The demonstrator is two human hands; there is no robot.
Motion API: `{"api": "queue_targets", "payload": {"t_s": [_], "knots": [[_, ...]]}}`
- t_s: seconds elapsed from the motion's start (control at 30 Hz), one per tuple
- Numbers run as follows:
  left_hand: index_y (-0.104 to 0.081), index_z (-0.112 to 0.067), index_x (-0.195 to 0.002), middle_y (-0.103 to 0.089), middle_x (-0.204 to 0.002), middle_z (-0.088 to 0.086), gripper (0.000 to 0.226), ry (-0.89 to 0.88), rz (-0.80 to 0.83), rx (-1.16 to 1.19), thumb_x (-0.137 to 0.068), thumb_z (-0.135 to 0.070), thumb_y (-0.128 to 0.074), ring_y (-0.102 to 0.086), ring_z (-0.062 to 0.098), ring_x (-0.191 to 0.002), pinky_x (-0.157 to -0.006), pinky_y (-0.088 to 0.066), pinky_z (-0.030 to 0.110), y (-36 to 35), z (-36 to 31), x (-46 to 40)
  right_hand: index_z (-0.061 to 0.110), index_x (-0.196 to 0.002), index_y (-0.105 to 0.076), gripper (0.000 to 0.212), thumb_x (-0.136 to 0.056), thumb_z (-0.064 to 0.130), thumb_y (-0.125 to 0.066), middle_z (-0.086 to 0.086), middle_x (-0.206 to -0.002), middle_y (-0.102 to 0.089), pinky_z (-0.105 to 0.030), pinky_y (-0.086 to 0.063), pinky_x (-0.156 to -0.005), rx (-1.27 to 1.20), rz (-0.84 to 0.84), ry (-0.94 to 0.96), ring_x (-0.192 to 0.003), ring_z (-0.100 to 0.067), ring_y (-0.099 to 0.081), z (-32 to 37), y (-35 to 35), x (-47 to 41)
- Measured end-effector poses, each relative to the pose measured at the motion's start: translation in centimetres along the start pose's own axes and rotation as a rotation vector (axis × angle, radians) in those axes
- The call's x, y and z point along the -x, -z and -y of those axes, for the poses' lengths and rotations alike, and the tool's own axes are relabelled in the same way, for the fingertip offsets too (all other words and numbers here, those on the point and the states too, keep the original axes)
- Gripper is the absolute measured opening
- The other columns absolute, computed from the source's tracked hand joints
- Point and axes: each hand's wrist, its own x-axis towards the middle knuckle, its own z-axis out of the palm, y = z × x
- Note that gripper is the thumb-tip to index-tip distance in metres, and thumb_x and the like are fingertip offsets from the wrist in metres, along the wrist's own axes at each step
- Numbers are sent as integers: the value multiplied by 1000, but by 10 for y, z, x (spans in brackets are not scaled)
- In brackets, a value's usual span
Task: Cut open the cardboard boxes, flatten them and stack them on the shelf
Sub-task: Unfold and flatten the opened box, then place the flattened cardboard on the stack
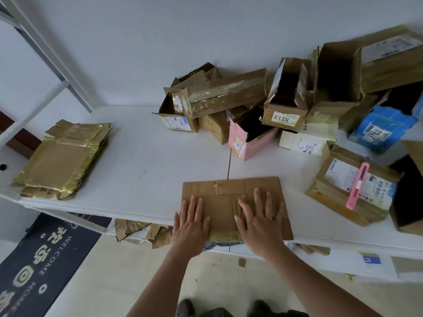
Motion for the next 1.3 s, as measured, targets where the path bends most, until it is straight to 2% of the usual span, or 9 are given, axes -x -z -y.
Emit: {"api": "queue_targets", "payload": {"t_s": [0.2, 0.33, 0.43, 0.53, 0.63, 0.77, 0.87, 1.1, 1.3], "knots": [[3, -28, -157, 15, -164, -7, 67, 60, 61, 176, -103, -51, -30, 17, 17, -151, -122, 0, 46, 8, -2, -10, 34, -145, -40, 76, -89, 64, 1, -12, -164, -12, -63, 0, -117, 13, 39, 43, -150, -38, -9, -6, 4, -6], [-24, -16, -149, -10, -157, 10, 77, 381, -180, 493, -89, -36, -68, -19, 34, -142, -114, -26, 46, 21, -13, -15, 37, -146, -35, 75, -89, 64, 5, -4, -165, -7, -60, 6, -118, 26, 49, 59, -152, -30, -3, -10, 1, -7], [-43, -7, -140, -43, -137, 15, 59, 632, -243, 891, -91, -23, -69, -46, 34, -123, -104, -42, 44, 31, -4, -15, 38, -146, -34, 76, -88, 64, 8, 0, -166, -5, -58, 5, -119, 31, 56, 72, -152, -27, -1, -12, 3, -6], [-66, -4, -112, -66, -103, 10, 22, 625, -174, 1127, -97, -18, -60, -61, 28, -95, -85, -53, 42, 42, 16, -12, 39, -145, -39, 85, -85, 65, 16, 0, -164, -12, -60, 1, -119, -39, -2, 30, -152, -28, -4, 0, 11, -5], [-65, -7, -86, -60, -80, 7, 16, 675, -300, 1275, -98, -14, -57, -53, 21, -74, -68, -45, 31, 57, 42, -7, 34, -144, -45, 71, -95, 60, -1, -5, -161, -25, -64, -8, -116, -166, -125, 50, -148, -34, -18, 41, 23, -5], [-57, -12, -77, -57, -81, 5, 22, 850, -440, 1441, -98, -12, -53, -53, 21, -74, -71, -46, 32, 72, 85, -2, 42, -153, -20, 57, -101, 56, -3, 5, -166, -2, -56, 4, -118, -240, -27, 256, -153, -23, 1, 113, 19, -20], [-55, -14, -82, -58, -86, 2, 19, 930, -518, 1579, -98, -6, -50, -55, 17, -75, -66, -45, 28, 80, 118, 0, 47, -153, -5, 58, -97, 57, 3, 9, -164, 13, -56, 8, -117, -222, 94, 392, -152, -21, 6, 165, 11, -45], [-58, -6, -104, -65, -105, 10, 8, 933, -564, 1692, -96, -8, -58, -63, 31, -103, -97, -52, 45, 95, 188, -25, 42, -153, -16, 48, -105, 47, -17, 4, -165, 5, -64, 1, -115, -208, 209, 451, -152, -22, 4, 264, -12, -117], [-59, -5, -102, -64, -102, 12, 9, 904, -519, 1779, -96, 0, -55, -64, 27, -92, -71, -57, 37, 101, 223, -48, 39, -151, -26, 45, -106, 42, -25, 3, -166, -4, -65, 0, -115, -206, 206, 388, -152, -23, 1, 305, -22, -164]]}}
